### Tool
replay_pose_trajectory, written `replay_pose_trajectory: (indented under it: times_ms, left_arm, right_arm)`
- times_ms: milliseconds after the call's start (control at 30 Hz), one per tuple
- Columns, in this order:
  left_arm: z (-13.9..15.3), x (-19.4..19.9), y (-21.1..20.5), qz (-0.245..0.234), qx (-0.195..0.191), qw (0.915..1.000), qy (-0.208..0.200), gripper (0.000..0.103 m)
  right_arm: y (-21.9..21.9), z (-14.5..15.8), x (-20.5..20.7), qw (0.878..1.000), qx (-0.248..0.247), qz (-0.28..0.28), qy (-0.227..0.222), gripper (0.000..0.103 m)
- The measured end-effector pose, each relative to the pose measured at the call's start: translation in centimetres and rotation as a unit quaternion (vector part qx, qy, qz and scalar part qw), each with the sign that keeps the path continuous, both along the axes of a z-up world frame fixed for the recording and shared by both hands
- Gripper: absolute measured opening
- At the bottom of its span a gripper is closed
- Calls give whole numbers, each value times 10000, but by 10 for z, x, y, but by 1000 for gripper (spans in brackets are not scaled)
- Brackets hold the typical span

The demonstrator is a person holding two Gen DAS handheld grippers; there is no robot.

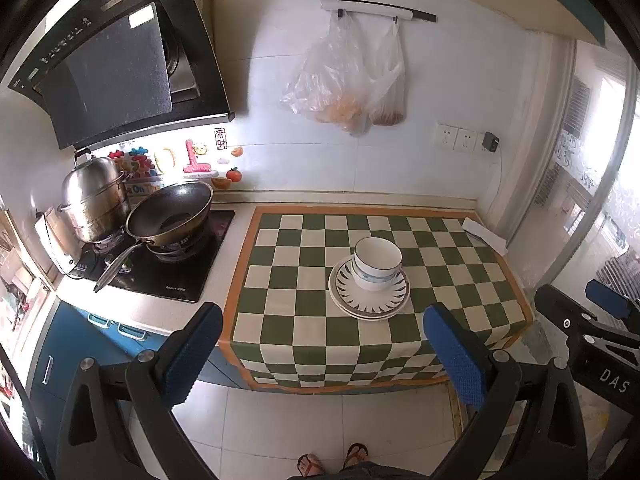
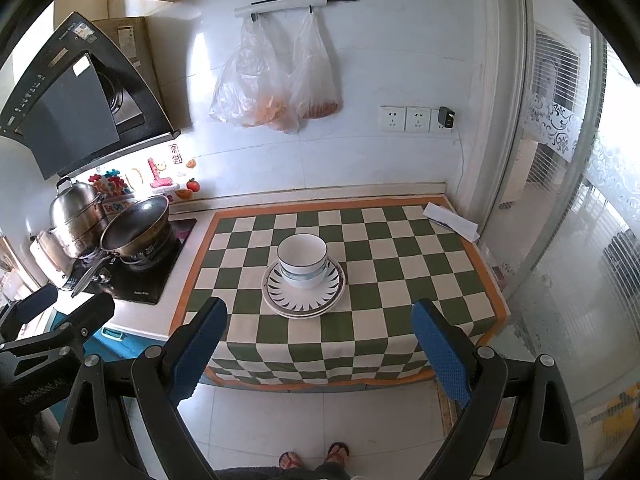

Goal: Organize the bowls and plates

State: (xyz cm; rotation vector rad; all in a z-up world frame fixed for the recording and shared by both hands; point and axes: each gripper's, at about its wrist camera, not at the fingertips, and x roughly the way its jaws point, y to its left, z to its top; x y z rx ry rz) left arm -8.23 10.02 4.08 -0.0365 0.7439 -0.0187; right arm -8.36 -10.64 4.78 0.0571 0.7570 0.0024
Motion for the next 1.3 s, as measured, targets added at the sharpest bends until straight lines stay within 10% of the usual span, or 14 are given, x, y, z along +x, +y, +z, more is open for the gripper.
replay_pose_trajectory:
  times_ms: [1300]
  left_arm:
    - [4,6,-11,59,-33,10000,-14,103]
  right_arm:
    - [-1,-3,14,10000,19,-18,43,96]
